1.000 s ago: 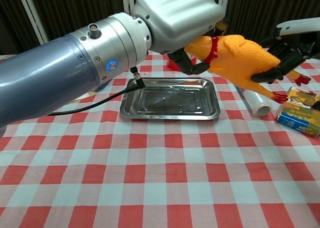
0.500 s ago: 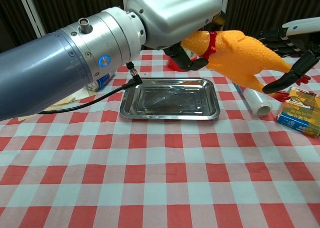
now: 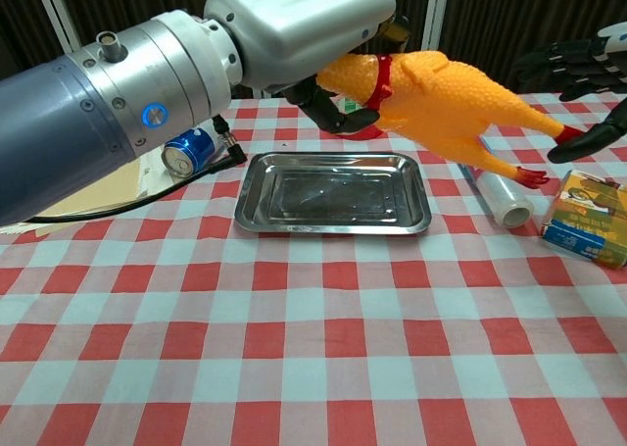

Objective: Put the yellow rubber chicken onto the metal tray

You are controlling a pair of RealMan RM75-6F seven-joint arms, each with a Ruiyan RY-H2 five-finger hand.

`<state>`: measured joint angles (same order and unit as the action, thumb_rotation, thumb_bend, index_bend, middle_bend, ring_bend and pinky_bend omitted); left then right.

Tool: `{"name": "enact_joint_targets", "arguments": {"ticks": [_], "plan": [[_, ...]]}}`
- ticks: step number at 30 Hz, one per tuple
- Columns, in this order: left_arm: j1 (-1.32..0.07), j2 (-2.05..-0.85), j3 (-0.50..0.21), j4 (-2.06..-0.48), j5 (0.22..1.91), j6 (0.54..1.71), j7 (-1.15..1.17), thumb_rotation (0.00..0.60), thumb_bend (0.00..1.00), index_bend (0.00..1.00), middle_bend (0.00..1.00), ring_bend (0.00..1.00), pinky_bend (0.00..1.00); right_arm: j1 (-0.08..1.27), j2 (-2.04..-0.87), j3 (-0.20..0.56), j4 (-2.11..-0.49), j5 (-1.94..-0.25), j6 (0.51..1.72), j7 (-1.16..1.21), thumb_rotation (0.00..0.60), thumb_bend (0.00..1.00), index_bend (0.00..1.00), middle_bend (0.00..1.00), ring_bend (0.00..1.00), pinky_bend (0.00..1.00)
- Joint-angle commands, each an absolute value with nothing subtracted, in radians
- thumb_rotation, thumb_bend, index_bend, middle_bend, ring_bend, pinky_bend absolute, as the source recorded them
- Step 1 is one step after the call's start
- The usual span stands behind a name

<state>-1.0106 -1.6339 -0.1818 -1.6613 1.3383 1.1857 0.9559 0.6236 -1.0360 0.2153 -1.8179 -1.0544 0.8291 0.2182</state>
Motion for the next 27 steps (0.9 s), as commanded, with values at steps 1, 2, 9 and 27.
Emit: {"name": "enact_joint_targets", "arguments": {"ticks": [1, 2, 9, 27], "plan": [[-0.994, -1.620, -0.172, -1.659, 1.350, 1.195, 0.934, 0.600, 0.75, 0.75, 0.82, 0.77, 0.82, 0.614, -1.028, 0.215, -1.806, -1.064, 0.831, 0.230, 0.600, 0.13, 0.00, 0.00, 0.00, 0.02], [-0.988, -1.616, -0.169, -1.656, 1.355, 1.199, 0.924, 0.600, 0.75, 0.75, 0.82, 0.77, 0.82, 0.610, -1.026, 0.214, -1.800, -1.066, 0.833, 0.235, 0.600, 0.13, 0.00, 0.00, 0.00, 0.02], [-0.941, -1.595, -0.156, -1.610, 1.366, 1.223, 0.837, 0.600, 0.75, 0.75, 0.82, 0.77, 0.82, 0.577, -1.017, 0.213, -1.762, -1.098, 0.853, 0.285, 0.600, 0.13, 0.00, 0.00, 0.00, 0.02], [-0.900, -1.678, -0.213, -1.328, 1.259, 1.135, 0.495, 0.600, 0.70, 0.73, 0.81, 0.77, 0.82, 0.507, -0.986, 0.219, -1.733, -1.192, 0.919, 0.402, 0.600, 0.13, 0.00, 0.00, 0.00, 0.02]]}}
